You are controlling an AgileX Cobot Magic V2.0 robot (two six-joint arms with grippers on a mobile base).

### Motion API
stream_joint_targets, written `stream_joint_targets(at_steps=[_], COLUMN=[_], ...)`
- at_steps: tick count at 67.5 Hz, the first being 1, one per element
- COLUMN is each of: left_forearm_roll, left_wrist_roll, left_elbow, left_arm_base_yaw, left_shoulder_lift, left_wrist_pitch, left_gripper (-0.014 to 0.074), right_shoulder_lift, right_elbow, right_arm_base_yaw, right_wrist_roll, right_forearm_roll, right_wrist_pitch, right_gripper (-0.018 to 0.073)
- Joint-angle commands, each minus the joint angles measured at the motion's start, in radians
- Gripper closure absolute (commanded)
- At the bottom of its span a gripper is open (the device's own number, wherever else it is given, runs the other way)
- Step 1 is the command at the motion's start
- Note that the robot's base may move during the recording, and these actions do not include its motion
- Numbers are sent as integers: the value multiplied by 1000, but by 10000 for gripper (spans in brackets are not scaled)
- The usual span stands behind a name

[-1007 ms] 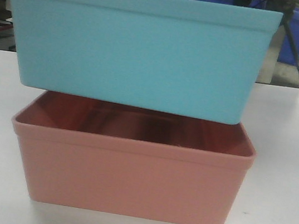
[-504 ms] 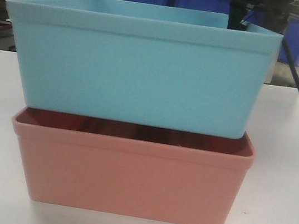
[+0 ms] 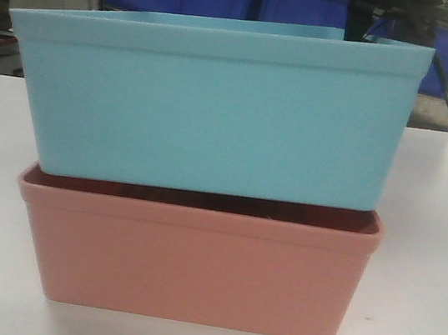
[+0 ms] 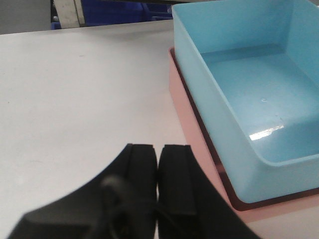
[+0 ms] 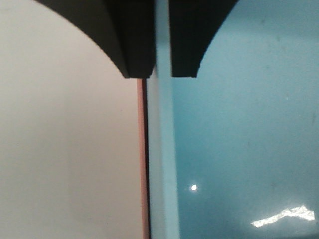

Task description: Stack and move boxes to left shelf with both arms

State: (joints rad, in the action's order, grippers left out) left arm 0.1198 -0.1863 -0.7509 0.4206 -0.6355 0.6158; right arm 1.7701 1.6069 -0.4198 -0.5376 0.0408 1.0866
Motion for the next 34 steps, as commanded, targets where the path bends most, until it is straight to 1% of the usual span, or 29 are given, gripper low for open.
stream_joint_targets(at_steps=[1, 34], left_forearm_roll=[-9, -11], left_wrist_roll=[2, 2], left_elbow=[-29, -29], left_arm_base_yaw=[8, 8], left_shoulder_lift=[-4, -4], left_wrist_pitch=[-68, -70], left_gripper=[603, 603], right_shoulder_lift=[-50, 8], right_elbow=[34, 34], right_arm_base_yaw=[2, 2], right_wrist_roll=[2, 2], right_forearm_roll=[18, 18], right_wrist_pitch=[-69, -62], right_gripper=[503, 503])
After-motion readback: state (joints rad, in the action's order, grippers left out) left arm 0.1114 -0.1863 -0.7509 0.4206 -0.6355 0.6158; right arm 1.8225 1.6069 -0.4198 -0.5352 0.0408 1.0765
